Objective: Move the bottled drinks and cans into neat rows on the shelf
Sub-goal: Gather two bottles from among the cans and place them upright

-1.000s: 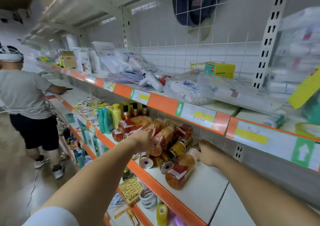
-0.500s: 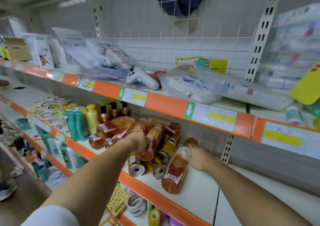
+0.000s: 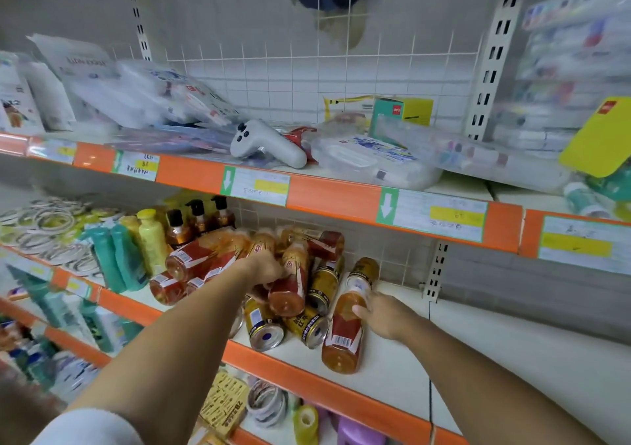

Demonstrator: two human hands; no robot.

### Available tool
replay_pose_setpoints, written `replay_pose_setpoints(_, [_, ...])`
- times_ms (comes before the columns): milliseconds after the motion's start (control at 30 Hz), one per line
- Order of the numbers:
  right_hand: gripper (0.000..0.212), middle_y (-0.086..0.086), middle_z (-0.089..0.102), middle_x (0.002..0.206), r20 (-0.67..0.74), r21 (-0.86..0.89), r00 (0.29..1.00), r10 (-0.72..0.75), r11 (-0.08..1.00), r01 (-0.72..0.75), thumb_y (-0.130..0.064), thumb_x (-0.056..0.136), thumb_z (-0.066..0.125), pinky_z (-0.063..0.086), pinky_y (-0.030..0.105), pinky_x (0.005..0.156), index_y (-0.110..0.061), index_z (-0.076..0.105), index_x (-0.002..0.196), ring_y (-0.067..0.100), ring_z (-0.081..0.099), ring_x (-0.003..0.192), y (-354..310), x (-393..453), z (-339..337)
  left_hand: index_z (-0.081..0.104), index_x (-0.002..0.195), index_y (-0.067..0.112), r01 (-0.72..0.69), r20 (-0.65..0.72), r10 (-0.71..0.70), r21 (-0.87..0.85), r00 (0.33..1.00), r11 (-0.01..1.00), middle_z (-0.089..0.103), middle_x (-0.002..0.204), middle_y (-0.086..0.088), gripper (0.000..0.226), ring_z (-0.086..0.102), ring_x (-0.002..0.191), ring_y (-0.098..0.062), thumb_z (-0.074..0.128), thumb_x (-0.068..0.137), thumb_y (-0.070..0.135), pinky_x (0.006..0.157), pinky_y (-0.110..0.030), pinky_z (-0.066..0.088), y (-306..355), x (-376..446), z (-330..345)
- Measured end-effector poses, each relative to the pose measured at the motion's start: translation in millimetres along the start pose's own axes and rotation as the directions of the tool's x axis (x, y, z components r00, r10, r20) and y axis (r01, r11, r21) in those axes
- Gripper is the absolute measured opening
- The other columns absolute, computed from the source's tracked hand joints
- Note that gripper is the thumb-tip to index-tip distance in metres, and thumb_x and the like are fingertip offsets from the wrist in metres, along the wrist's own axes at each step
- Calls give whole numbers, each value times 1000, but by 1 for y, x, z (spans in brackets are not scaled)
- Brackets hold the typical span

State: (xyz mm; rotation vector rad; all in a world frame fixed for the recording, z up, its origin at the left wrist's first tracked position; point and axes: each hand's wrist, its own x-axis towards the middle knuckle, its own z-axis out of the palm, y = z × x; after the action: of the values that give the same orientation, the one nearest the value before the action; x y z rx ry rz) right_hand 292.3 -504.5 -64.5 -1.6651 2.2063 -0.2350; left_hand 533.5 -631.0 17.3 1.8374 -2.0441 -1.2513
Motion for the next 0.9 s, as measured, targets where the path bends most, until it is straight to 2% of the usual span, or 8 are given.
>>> replay_pose_setpoints(67, [57,11,62,133,15,23,998,55,998,-55,-58,100,39,46,35,96,-16,54,136,26,58,119,-1,0,2,53,123,6,5,46,-6,16,999,1000,65,111,-20,39,71,91,-35,59,100,37,68,-41,63,1,0,-1])
replay_pose_setpoints(200, [61,10,66,123,63,101,987,146,983,-152,-64,98,35,41,31,83,-15,62,124,24,61,109,-3,-1,7,52,124,6,34,111,-37,32,993,999,68,112,-19,42,73,93,-34,57,101,41,71,-39,63,4,3,-4])
replay_pose_setpoints(333, [62,8,63,126,104,227,972,212,946,-230,-63,99,35,40,32,86,-15,56,131,19,54,98,-6,-1,13,44,134,7,67,207,-48,-86,977,994,65,122,-22,51,72,98,-37,59,99,41,82,-47,62,3,6,-2])
replay_pose_setpoints(433, [61,8,61,131,117,321,965,234,911,-260,-61,100,35,39,32,88,-15,53,135,18,52,99,-10,-2,16,43,134,9,88,252,-36,-198,967,976,64,124,-22,57,71,99,-40,69,93,39,80,-51,62,3,7,1])
replay_pose_setpoints(567, [58,7,61,130,156,466,955,254,834,-297,-56,101,40,41,34,99,-13,54,137,22,57,115,-14,-2,18,43,137,10,160,303,-53,-342,952,926,63,124,-23,77,72,95,-45,86,78,33,72,-56,62,0,10,4])
replay_pose_setpoints(700, [54,4,61,121,209,625,944,255,707,-330,-51,98,52,37,32,93,-14,53,137,18,55,105,-21,-6,16,43,129,8,182,306,-59,-391,950,902,64,111,-25,79,73,86,-48,92,69,27,76,-64,59,-2,12,8])
replay_pose_setpoints(767, [53,6,61,125,220,661,939,264,667,-343,-49,97,55,37,32,94,-13,53,137,19,54,106,-23,-8,15,43,127,8,188,290,-70,-404,954,895,65,107,-26,78,74,80,-48,92,68,26,74,-64,59,-3,13,9])
replay_pose_setpoints(900, [50,8,60,134,243,731,934,262,584,-354,-43,97,57,36,35,100,-14,51,137,20,54,112,-25,-10,17,42,127,7,187,284,-67,-423,957,887,67,109,-29,78,74,82,-48,91,69,24,73,-62,60,-6,10,8])
